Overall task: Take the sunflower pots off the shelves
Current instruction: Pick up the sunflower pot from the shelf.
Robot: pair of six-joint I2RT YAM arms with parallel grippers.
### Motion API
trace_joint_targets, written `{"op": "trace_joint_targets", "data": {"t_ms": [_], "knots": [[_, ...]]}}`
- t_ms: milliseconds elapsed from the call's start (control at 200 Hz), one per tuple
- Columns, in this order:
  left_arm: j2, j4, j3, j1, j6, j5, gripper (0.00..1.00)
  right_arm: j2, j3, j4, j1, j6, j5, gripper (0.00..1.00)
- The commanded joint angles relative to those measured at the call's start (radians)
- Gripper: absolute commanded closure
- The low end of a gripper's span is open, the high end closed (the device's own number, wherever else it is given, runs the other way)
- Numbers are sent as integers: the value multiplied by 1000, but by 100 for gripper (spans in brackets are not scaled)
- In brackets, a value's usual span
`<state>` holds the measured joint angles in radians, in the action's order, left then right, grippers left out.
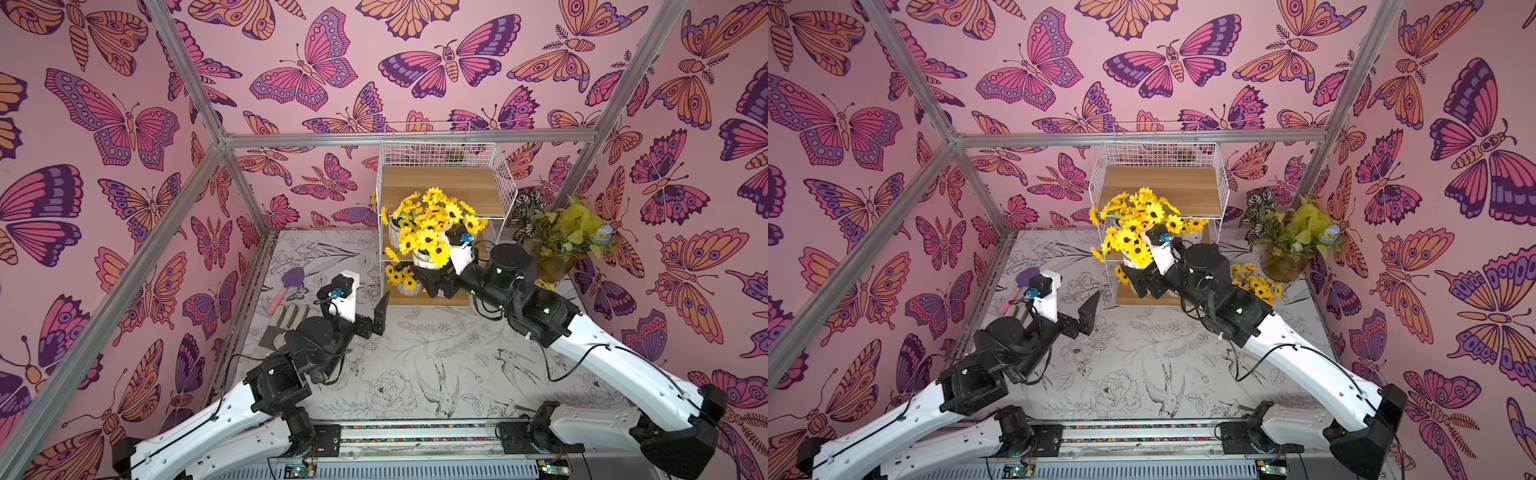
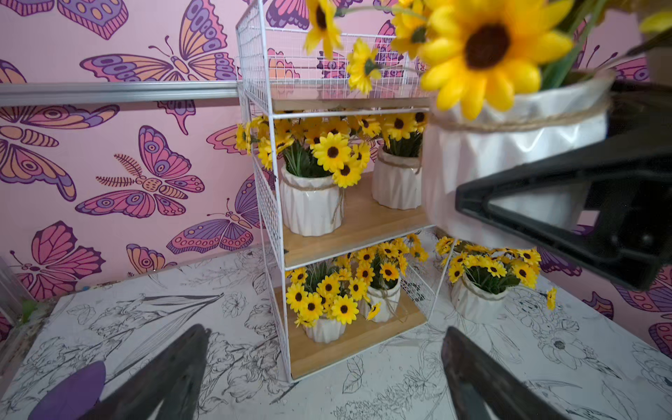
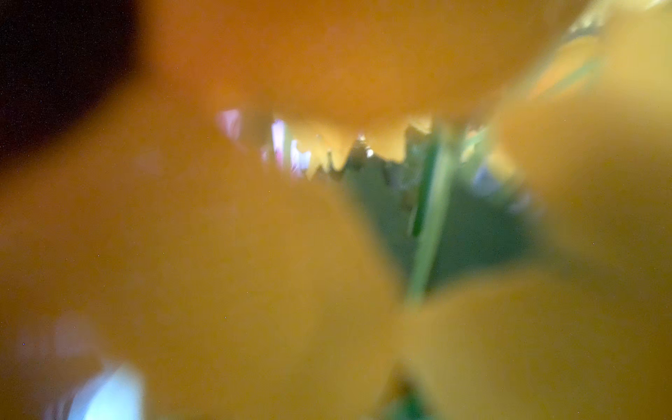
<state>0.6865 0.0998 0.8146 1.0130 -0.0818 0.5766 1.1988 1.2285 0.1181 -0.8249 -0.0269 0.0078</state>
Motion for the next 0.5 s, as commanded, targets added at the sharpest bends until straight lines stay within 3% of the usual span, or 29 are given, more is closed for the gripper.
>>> {"op": "trace_joint_targets", "data": {"t_ms": [0, 310, 496], "knots": [[-69, 92, -57, 29, -75, 26, 0, -11, -28, -129, -45, 5, 45, 49], [-204, 140, -160, 84, -132, 16, 0, 96, -154, -344, -107, 59, 41, 49], [-292, 143, -190, 85, -124, -46, 0, 168, -214, -464, -147, 93, 63, 49]]}}
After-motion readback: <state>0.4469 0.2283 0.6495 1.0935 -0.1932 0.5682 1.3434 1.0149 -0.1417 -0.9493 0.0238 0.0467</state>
